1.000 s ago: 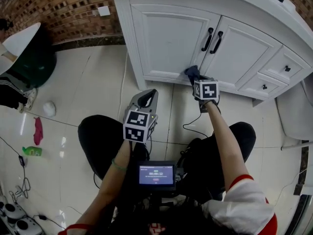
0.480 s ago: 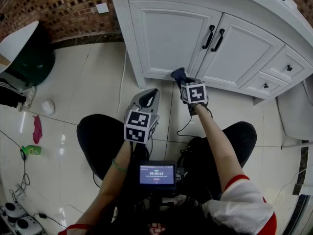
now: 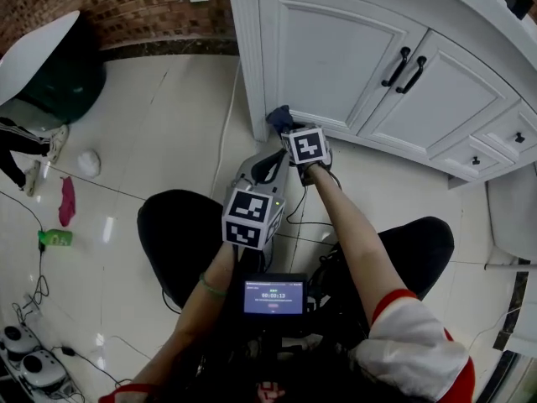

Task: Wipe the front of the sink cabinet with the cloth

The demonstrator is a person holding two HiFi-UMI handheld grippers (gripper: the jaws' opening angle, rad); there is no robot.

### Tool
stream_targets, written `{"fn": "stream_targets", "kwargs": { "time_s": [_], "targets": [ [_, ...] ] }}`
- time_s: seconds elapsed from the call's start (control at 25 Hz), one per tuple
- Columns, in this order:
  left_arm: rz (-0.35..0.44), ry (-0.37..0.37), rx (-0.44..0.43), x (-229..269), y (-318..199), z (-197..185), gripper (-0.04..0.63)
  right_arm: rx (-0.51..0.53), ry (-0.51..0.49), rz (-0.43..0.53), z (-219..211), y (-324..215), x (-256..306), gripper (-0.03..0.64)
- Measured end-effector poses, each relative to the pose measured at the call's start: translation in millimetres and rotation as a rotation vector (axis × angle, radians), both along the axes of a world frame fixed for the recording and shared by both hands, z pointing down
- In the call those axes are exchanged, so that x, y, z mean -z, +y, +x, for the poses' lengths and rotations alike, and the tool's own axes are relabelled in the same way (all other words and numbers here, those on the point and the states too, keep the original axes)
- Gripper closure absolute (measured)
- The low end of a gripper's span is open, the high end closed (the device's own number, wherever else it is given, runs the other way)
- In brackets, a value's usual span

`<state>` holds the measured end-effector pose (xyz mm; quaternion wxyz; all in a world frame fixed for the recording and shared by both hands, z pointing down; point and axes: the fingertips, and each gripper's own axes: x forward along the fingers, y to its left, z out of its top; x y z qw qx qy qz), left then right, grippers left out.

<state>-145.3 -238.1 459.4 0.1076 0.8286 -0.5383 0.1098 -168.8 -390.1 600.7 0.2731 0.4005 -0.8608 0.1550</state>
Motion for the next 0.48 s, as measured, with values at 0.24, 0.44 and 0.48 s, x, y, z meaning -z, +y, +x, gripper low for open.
{"fn": "stream_targets", "kwargs": {
  "time_s": [0.24, 0.44, 0.48],
  "targets": [
    [-0.009, 0.002, 0.002, -6, -1, -3, 0.575, -0.013, 0.065, -0.039, 20, -13, -24, 0.557],
    [0.0, -0.007, -0.028, -3, -1, 14, 0.575, -0.1, 0.08, -0.063, 90, -11, -29, 0.557],
    [0.002, -0.008, -0.039, -1, 0, 20, 0.574, -0.131, 0.08, -0.07, 108, -10, -29, 0.557]
  ]
}}
